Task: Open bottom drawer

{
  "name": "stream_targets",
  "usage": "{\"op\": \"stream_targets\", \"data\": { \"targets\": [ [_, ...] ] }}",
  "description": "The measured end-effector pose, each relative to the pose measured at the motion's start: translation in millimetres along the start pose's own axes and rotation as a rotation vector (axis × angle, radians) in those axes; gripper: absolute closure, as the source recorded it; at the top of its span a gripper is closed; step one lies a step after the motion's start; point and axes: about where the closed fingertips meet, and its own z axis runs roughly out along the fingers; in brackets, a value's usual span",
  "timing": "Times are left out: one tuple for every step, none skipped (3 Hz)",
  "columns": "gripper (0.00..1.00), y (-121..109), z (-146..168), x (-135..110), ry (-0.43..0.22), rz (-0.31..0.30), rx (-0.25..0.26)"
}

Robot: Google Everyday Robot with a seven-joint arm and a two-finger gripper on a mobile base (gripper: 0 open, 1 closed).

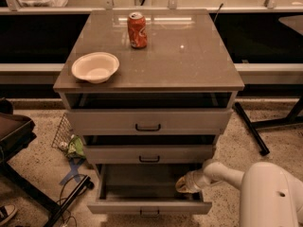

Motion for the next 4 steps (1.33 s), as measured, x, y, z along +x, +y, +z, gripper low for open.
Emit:
{"op": "stream_targets", "data": {
  "targets": [
    [1.0, 2, 0, -1, -0.001, 0.0, -0.003],
    [1.0, 19, 11, 2, -0.021, 0.028, -0.042],
    [1.0, 51, 22, -2, 0.019, 0.05, -0.124],
    [1.0, 79, 28, -12, 0.043, 0.061, -0.187]
  ]
}}
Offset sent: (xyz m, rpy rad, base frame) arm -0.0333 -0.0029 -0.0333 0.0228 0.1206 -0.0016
